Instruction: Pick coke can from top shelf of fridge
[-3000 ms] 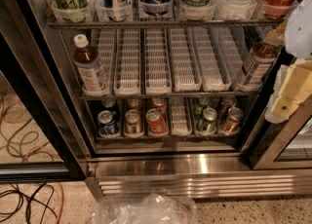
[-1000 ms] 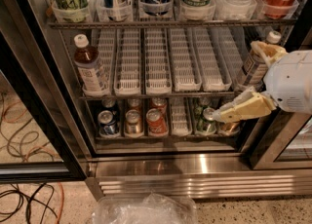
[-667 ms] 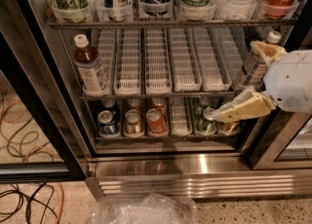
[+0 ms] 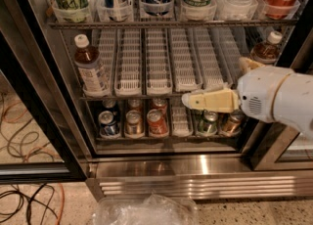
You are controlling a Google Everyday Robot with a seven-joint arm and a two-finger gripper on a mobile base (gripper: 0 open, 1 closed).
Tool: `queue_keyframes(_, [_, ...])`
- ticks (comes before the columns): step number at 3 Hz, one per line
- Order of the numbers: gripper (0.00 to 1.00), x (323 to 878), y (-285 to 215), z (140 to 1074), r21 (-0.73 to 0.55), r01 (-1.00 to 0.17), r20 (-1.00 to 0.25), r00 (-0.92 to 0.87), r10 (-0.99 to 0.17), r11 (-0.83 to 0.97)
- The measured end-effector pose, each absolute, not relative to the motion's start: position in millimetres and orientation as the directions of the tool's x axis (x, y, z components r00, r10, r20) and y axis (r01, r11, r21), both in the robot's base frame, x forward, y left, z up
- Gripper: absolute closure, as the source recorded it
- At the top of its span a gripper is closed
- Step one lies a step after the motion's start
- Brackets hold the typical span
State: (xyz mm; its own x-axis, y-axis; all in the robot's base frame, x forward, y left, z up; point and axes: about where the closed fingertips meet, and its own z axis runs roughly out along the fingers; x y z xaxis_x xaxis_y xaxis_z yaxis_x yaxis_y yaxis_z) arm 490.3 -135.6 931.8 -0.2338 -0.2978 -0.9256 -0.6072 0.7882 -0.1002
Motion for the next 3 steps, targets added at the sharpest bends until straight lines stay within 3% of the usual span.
queue_keyframes(2, [0.00, 493.9, -90.6, 924.5, 0.225, -0.360, -0.939, -0.327, 0.103, 0.905])
queue_keyframes(3, [0.00, 485.8, -65.3, 920.2, 0.336, -0.195, -0.896, -0.366, 0.249, 0.922])
